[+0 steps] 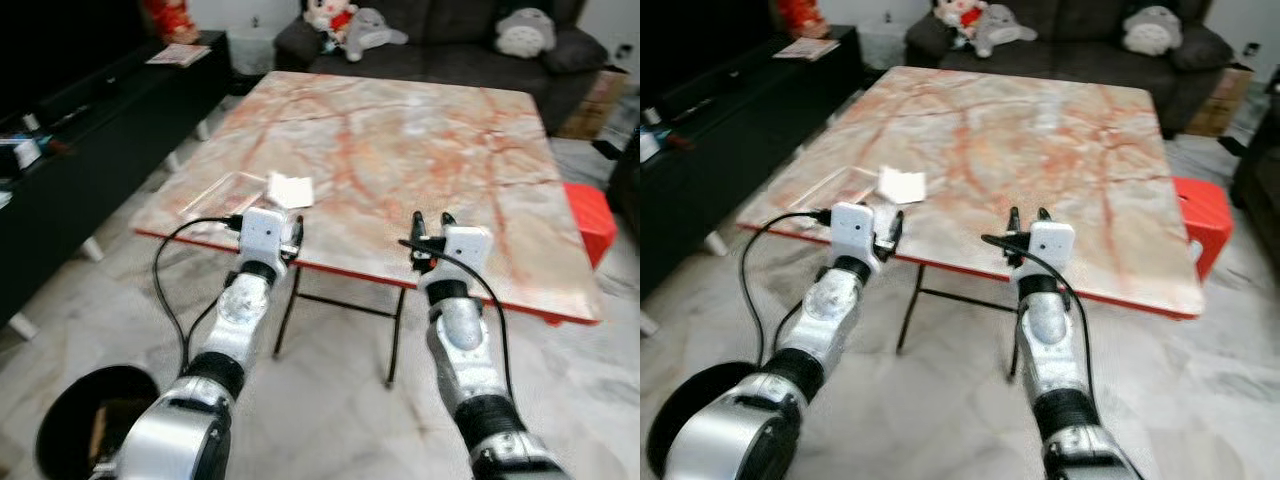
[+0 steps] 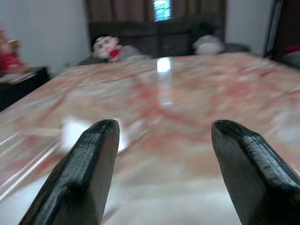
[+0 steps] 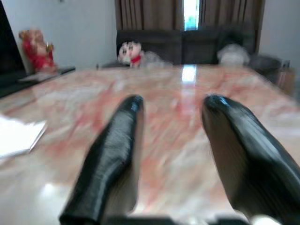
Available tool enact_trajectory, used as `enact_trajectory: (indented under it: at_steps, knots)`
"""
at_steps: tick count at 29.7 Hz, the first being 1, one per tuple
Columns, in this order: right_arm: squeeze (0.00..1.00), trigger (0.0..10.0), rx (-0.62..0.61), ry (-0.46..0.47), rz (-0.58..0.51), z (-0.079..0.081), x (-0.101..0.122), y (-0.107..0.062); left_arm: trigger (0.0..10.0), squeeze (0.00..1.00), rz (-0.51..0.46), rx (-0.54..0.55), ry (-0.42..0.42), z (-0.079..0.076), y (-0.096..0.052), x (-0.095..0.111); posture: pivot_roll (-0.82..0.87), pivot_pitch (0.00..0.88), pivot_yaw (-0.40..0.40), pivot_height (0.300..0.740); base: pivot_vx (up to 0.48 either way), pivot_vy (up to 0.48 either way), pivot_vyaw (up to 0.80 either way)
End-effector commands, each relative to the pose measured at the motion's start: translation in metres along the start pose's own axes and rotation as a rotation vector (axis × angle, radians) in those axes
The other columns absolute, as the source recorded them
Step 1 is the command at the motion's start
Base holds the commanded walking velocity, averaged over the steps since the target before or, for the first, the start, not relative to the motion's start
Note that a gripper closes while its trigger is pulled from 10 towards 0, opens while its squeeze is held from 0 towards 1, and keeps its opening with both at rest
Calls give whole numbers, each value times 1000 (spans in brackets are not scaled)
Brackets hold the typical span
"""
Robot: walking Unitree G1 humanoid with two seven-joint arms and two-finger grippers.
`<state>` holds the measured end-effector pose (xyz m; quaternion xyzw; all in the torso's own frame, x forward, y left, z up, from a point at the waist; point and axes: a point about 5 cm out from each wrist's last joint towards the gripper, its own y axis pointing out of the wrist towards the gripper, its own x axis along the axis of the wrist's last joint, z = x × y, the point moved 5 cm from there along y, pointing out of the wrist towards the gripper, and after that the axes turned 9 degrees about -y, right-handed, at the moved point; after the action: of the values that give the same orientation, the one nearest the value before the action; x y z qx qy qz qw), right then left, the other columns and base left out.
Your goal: Picking trash to rubbish bin
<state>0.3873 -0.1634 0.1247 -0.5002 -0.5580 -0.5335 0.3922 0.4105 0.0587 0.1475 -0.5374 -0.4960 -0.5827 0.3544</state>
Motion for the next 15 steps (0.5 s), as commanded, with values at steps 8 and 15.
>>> enact_trajectory:
  at_steps: [8, 15]
  knots:
    - [0, 10000, 78, -28, -44, 24, 12, 3, 10000, 0, -31, 39, 23, 17, 1, 9, 135, 35, -43, 740, 480, 0, 300]
    - [0, 10000, 63, 9, -41, 22, 11, 2, 10000, 0, -34, 44, 21, 17, 0, 9, 138, 42, -48, 740, 480, 0, 292]
